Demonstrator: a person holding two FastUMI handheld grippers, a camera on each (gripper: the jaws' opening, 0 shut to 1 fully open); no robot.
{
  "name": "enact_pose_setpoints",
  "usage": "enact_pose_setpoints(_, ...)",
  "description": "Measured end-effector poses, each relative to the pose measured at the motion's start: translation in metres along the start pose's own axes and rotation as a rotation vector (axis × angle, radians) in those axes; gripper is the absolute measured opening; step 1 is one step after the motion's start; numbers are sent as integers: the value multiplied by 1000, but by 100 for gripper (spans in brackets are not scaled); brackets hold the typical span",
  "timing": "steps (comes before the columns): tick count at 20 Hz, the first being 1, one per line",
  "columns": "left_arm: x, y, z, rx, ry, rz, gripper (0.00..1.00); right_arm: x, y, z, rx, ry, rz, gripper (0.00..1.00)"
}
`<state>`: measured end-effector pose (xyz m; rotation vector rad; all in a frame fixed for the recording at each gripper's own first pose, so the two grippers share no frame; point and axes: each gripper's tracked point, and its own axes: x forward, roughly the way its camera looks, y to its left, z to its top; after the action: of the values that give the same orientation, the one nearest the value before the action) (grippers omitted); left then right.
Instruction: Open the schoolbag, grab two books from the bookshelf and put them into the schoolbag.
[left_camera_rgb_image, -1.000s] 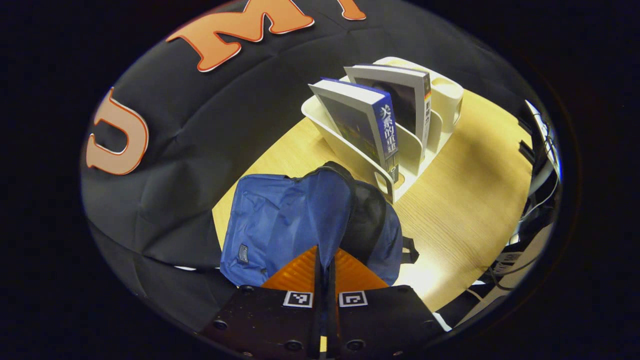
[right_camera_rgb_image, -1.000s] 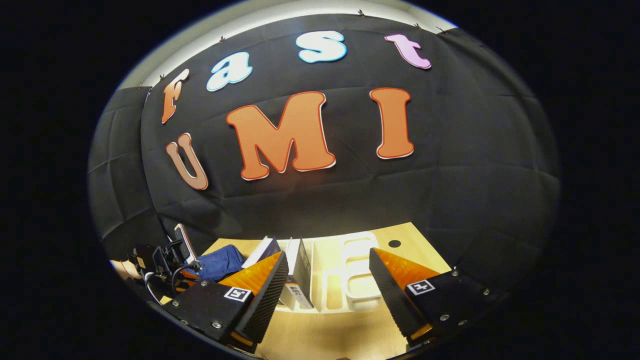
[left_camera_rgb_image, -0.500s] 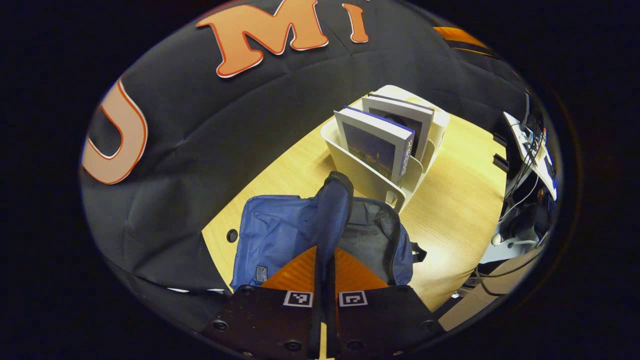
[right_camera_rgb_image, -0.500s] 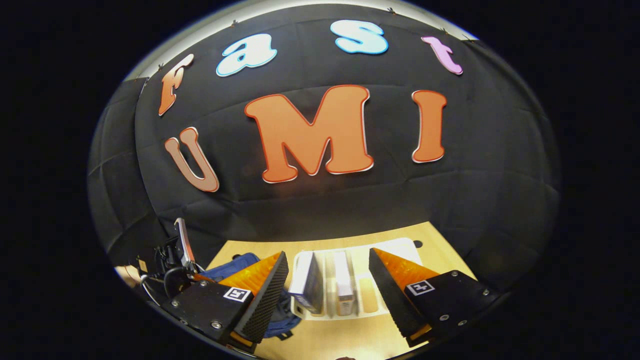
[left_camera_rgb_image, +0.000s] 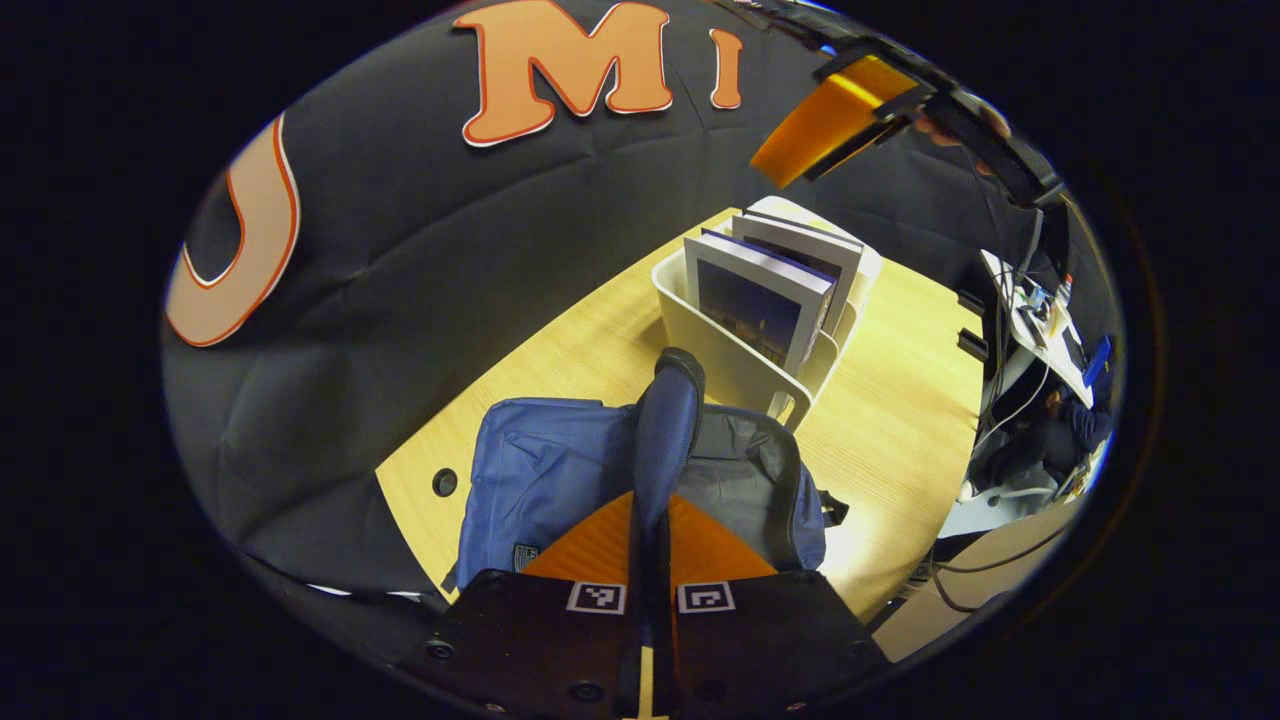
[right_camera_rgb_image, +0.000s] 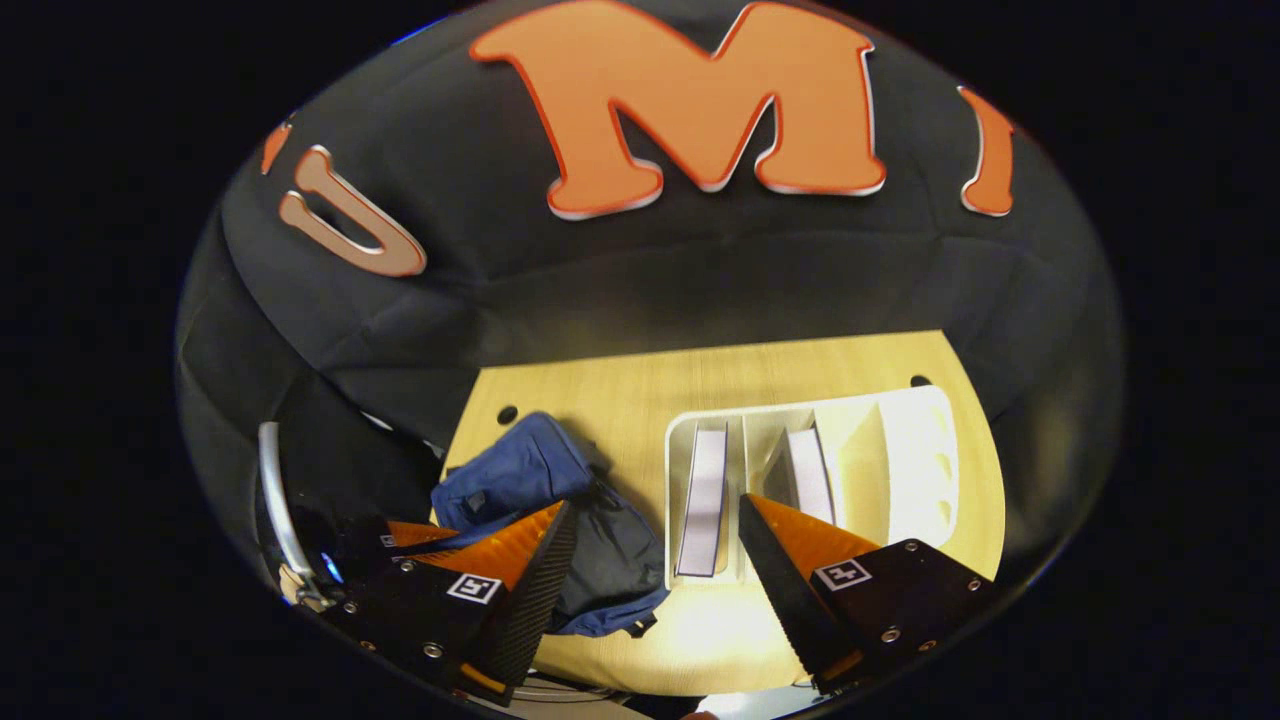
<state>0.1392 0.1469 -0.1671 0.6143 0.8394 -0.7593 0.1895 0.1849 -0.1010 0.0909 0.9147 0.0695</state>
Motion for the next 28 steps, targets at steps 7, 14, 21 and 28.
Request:
enact_pose_setpoints(7, 11, 15, -5, -42, -8, -44, 5, 75, -33, -23, -42, 188, -133, 98)
enact_pose_setpoints(14, 14, 16, -8, -48, -4, -59, 5, 106, -44, -42, -41, 262, -159, 98)
enact_pose_setpoints(21, 10, 17, -7, -50, -13, -49, 5, 110, -47, -49, -35, 267, -188, 35)
enact_pose_setpoints(28, 8, 14, -5, -51, -13, -44, 5, 70, -47, -26, -16, 150, -189, 30)
